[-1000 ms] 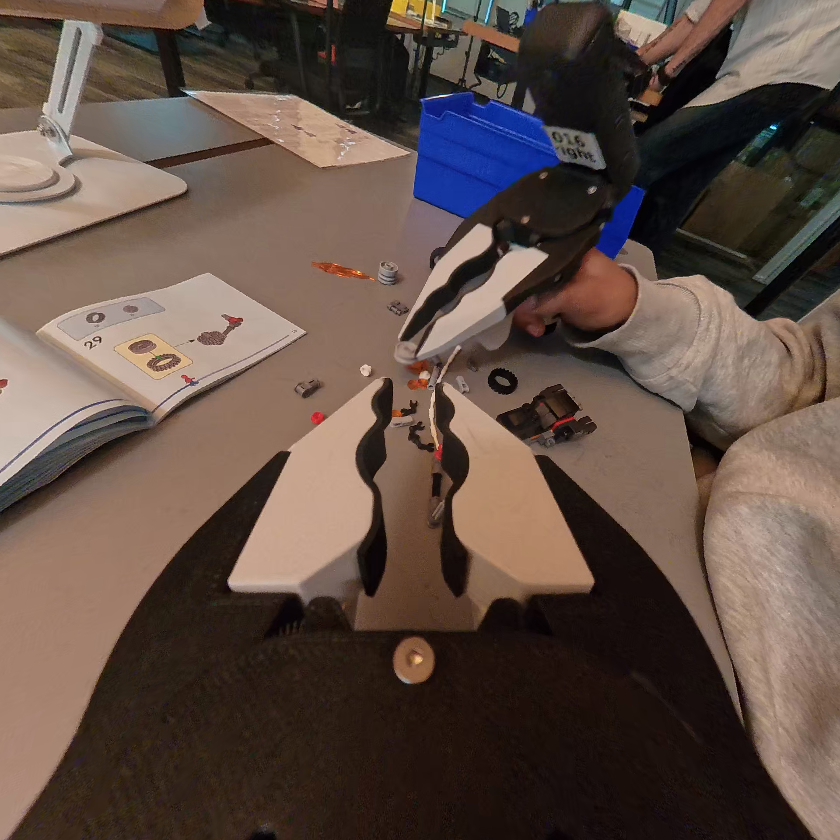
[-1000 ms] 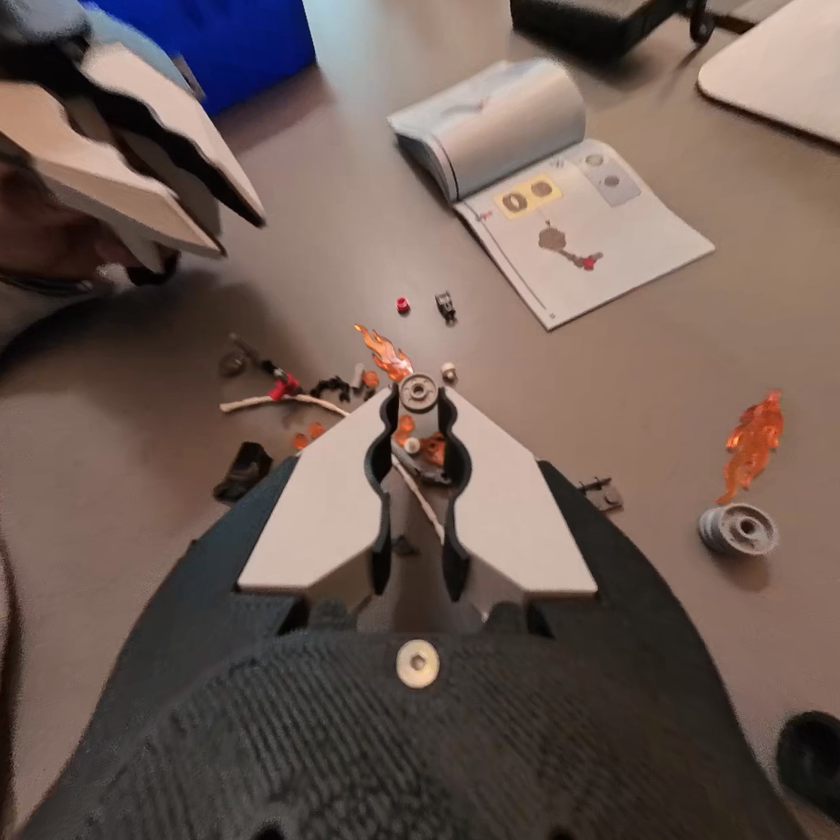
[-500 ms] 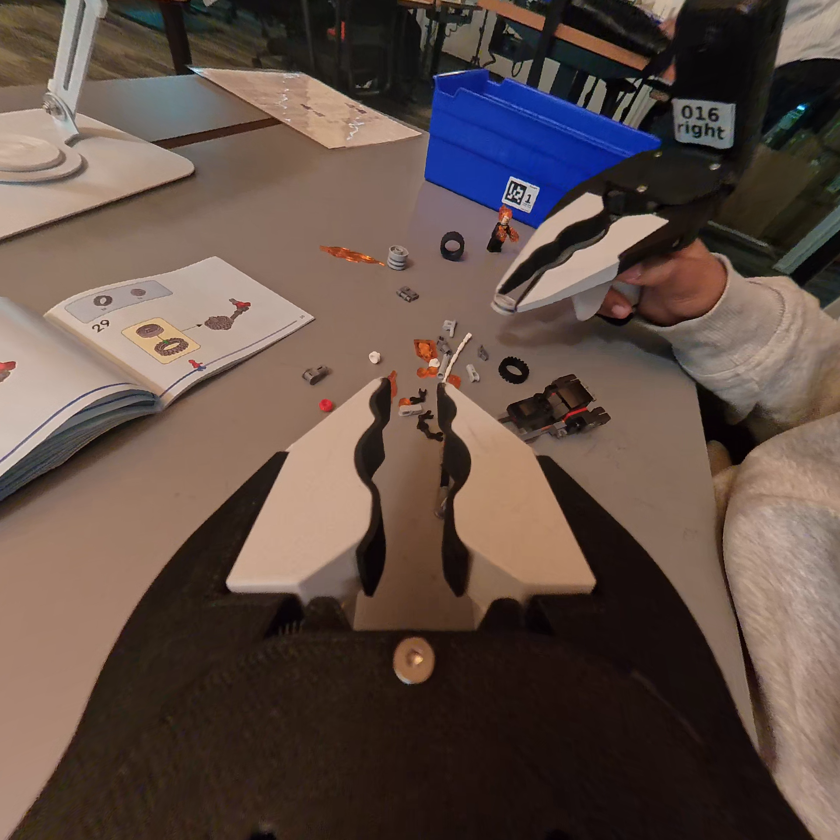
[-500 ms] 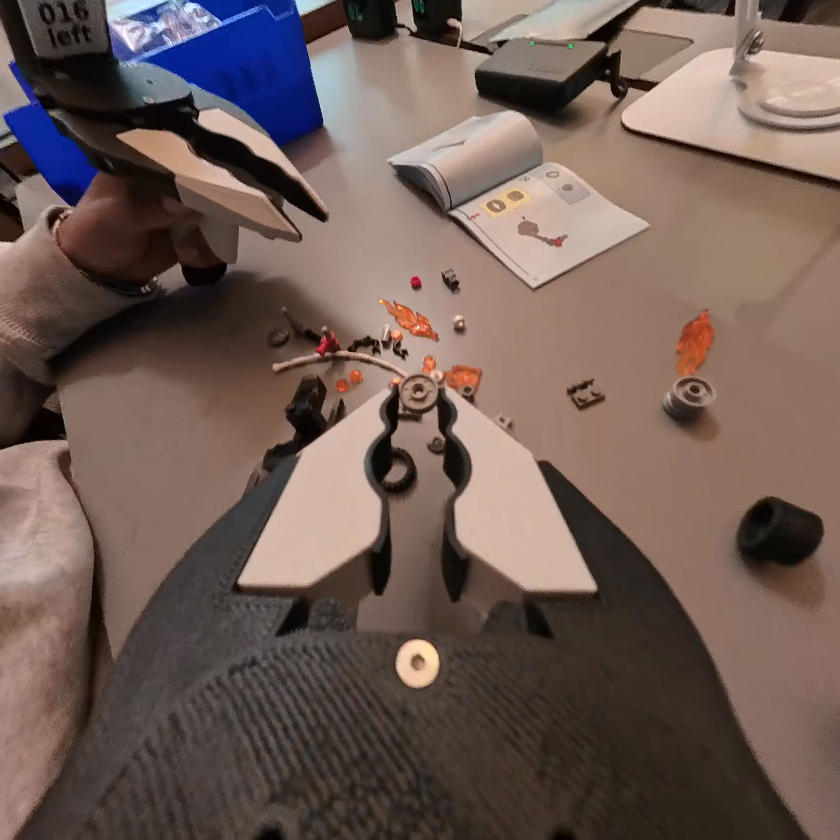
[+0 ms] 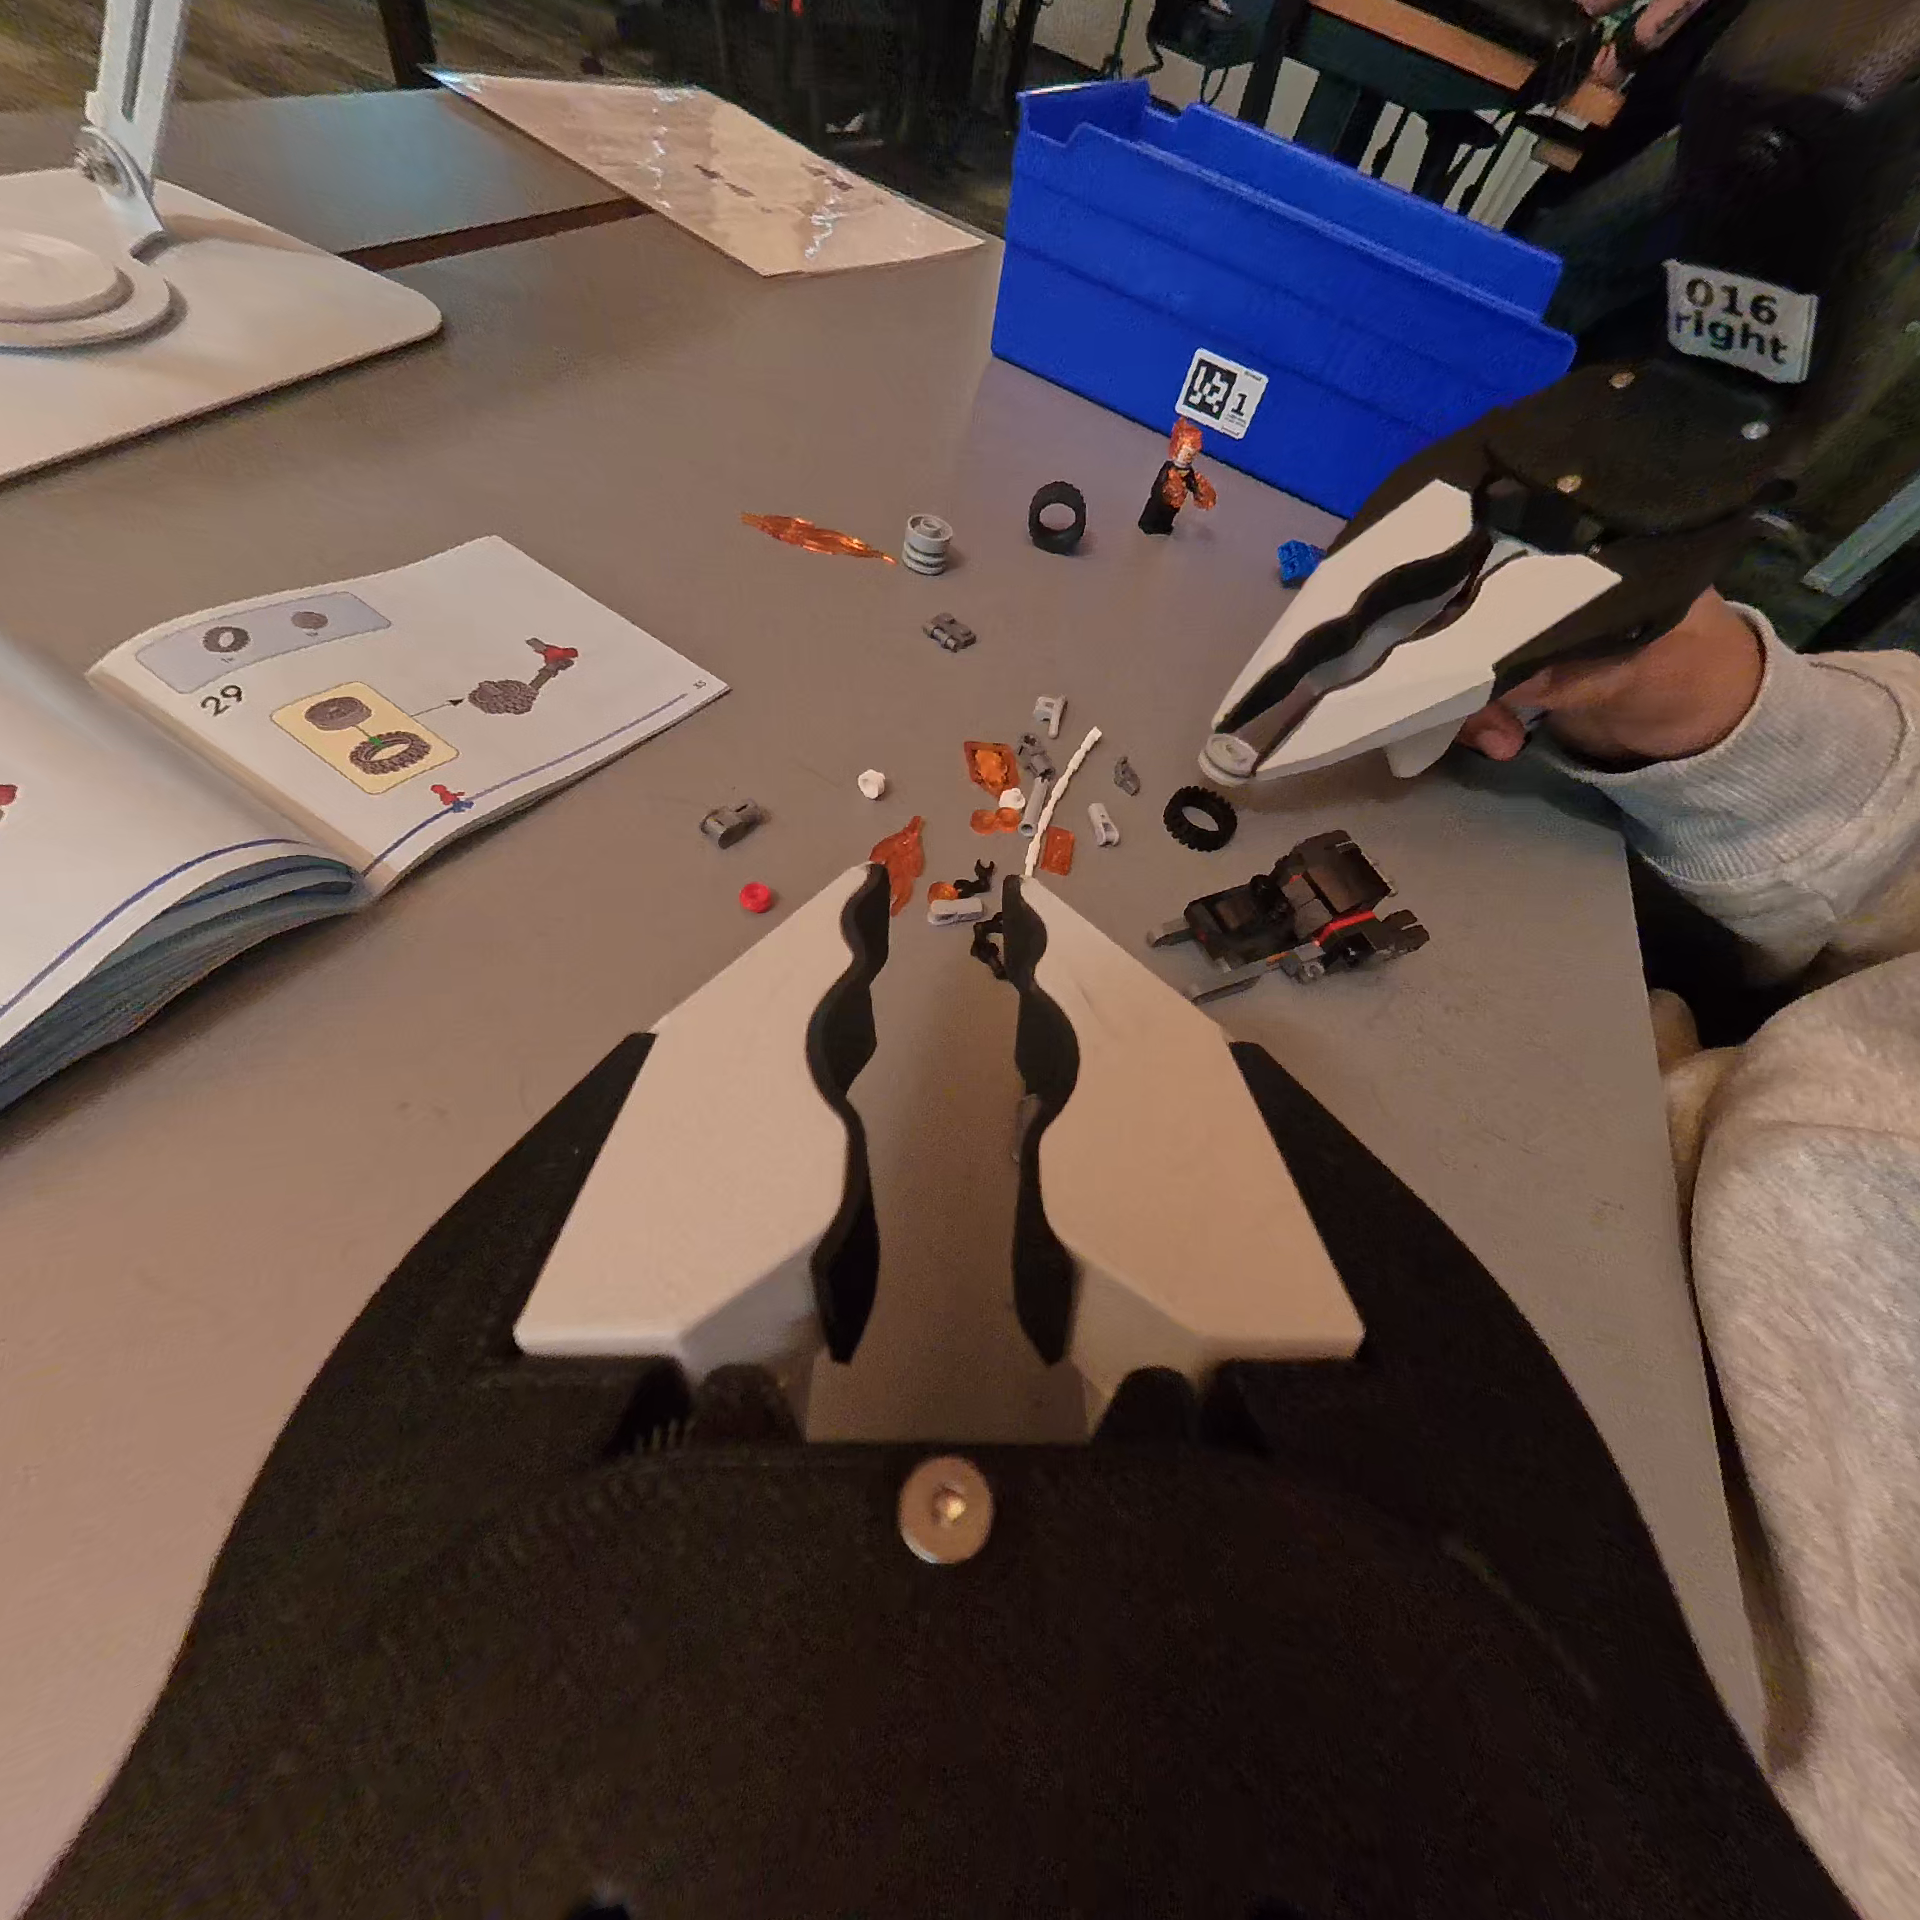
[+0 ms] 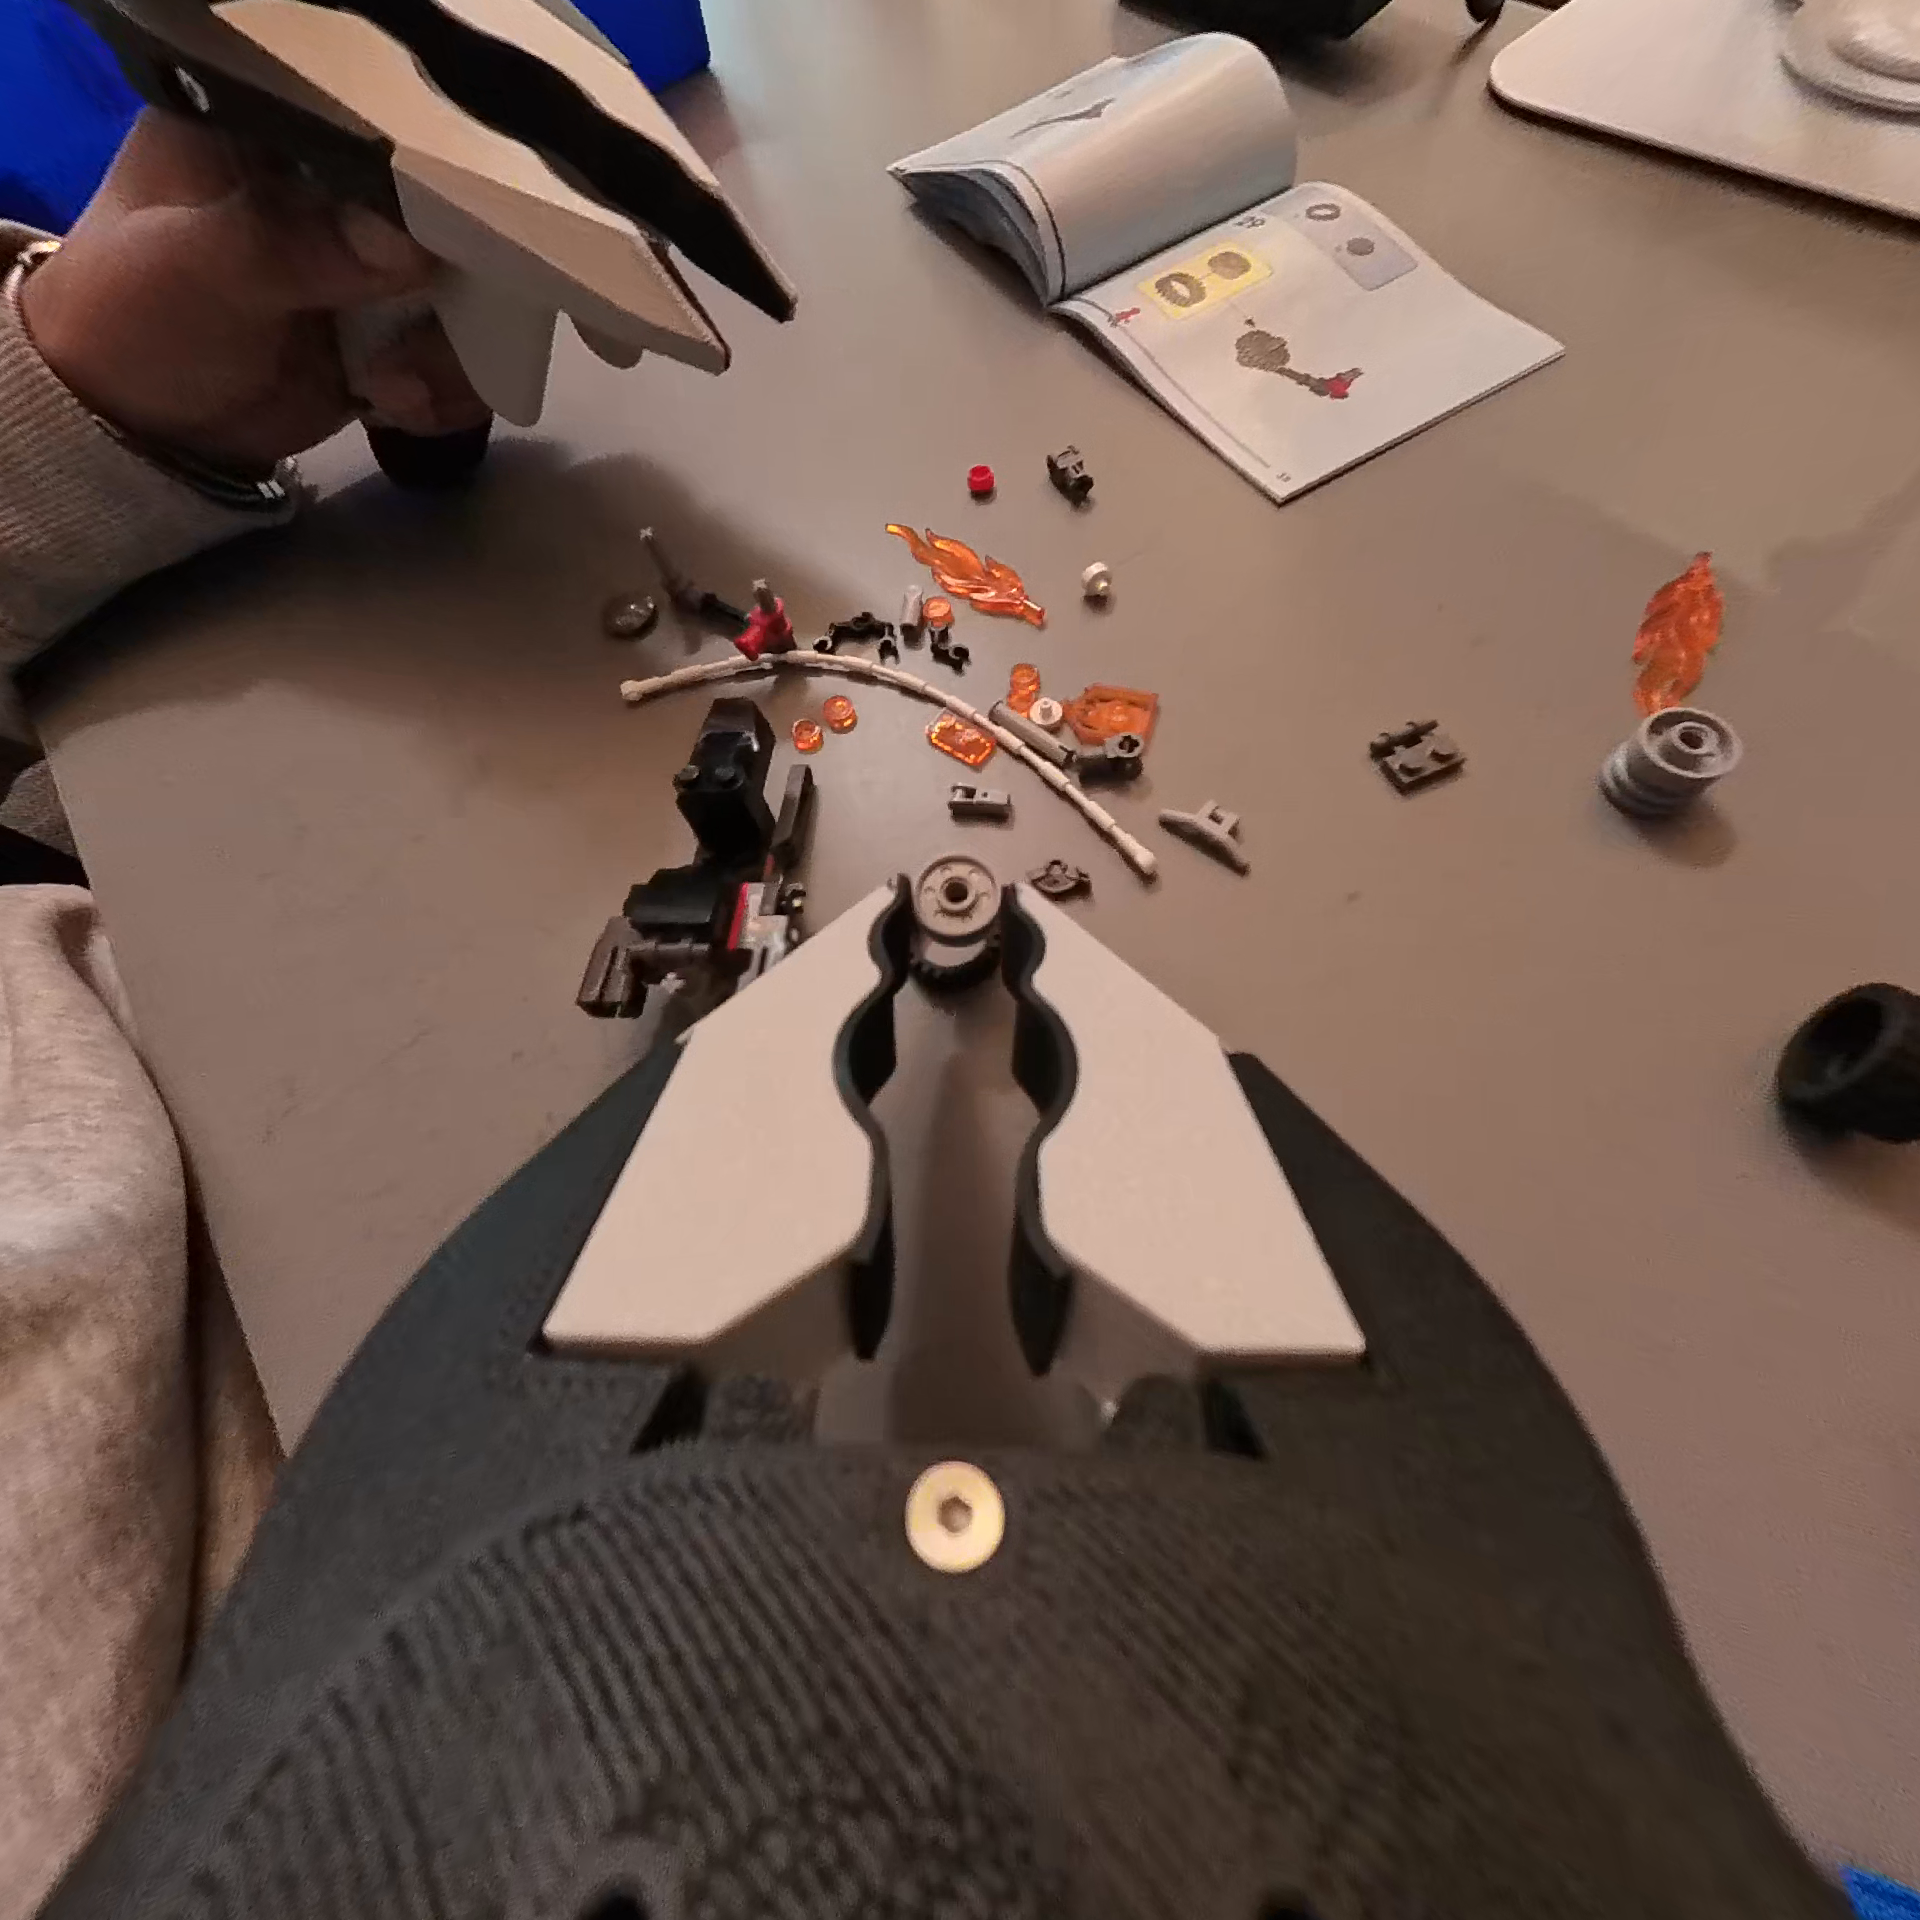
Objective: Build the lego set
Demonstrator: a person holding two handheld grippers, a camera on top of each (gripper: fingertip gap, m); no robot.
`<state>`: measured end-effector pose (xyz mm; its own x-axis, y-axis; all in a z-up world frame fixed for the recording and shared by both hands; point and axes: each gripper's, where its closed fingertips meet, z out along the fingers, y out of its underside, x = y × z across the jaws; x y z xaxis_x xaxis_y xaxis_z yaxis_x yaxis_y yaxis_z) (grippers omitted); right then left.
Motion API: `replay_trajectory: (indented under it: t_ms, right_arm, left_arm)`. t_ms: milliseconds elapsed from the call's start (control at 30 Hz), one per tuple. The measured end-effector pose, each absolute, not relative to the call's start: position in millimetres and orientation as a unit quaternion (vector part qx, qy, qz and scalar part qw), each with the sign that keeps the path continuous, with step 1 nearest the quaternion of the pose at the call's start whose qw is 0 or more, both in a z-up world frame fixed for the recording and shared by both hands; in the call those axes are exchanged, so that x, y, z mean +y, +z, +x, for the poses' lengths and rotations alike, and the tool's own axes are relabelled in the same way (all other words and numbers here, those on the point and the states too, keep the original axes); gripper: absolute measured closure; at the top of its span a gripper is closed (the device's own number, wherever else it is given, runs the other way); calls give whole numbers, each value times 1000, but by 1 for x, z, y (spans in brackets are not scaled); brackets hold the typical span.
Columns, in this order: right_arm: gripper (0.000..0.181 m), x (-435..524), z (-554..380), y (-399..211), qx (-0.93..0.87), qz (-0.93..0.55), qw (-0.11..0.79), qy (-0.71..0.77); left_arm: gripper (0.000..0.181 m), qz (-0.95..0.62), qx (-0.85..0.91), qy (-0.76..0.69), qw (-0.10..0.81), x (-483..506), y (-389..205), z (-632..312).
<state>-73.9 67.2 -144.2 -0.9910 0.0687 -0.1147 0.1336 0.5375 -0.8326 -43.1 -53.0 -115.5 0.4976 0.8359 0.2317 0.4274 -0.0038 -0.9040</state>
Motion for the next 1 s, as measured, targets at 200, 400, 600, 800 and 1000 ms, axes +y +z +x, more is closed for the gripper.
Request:
replay_trajectory:
  t_ms: [200, 400, 600, 800, 1000]
  right_arm:
    - [167, 66, -69, -149, 881, 53, 33, -468]
    - [167, 65, -70, -156, 891, 54, 28, -450]
    - [165, 65, -71, -160, 896, 48, 18, -440]
    - [153, 64, -69, -159, 898, 42, 20, -438]
    - [158, 63, -73, -158, 899, 36, 14, -436]
  left_arm:
    - [161, -683, -463, 193, 531, -53, -116, -43]
    - [161, -688, -460, 196, 526, -52, -116, -43]
    - [161, -690, -458, 199, 524, -51, -116, -42]
    - [161, -691, -456, 198, 524, -50, -116, -42]
    - [161, -692, -456, 198, 523, -50, -116, -42]
